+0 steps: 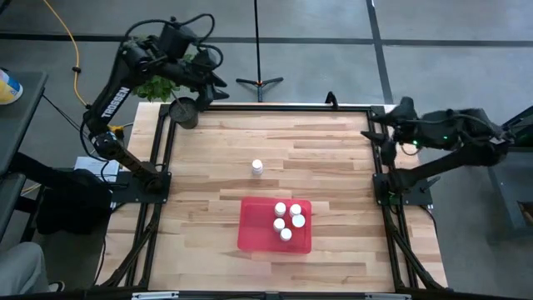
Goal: Pick and place pill bottles into a basket
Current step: Put the white pill bottle into the bin
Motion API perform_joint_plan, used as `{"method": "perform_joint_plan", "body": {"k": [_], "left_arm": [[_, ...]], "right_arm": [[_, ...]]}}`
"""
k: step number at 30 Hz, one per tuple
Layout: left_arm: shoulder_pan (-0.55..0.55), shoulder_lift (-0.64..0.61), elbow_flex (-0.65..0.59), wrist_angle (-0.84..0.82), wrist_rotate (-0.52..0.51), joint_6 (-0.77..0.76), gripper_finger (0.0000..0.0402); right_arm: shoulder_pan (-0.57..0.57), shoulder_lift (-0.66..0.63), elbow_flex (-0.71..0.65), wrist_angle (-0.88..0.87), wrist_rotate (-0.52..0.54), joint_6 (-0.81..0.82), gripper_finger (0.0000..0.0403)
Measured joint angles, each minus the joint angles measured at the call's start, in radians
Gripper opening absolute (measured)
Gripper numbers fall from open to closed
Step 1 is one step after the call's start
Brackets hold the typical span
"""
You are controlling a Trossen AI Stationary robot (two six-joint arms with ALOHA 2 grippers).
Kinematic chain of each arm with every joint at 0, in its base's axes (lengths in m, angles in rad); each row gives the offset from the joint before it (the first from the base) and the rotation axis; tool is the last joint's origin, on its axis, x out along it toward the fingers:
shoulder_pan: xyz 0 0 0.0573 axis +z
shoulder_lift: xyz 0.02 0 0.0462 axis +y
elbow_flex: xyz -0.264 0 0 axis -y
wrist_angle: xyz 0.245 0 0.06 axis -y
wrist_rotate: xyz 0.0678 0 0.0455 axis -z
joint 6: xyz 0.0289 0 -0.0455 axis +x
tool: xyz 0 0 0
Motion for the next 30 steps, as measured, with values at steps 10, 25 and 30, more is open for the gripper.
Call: {"method": "perform_joint_plan", "body": {"k": [10, 25, 30], "left_arm": [[0.0, 0.0, -0.216, 0.196, 0.061, -0.032, 0.0237], [-0.158, -0.001, -0.537, 0.389, 0.033, -0.127, 0.0237], [-0.247, -0.001, -0.629, 0.399, -0.098, -0.121, 0.0237]], "right_arm": [[0.0, -0.331, -0.302, 0.102, -0.087, 0.138, 0.0226], [0.0, -0.483, -0.394, 0.087, -0.123, 0.152, 0.0226], [0.0, -0.483, -0.395, 0.086, -0.124, 0.147, 0.0226]]}}
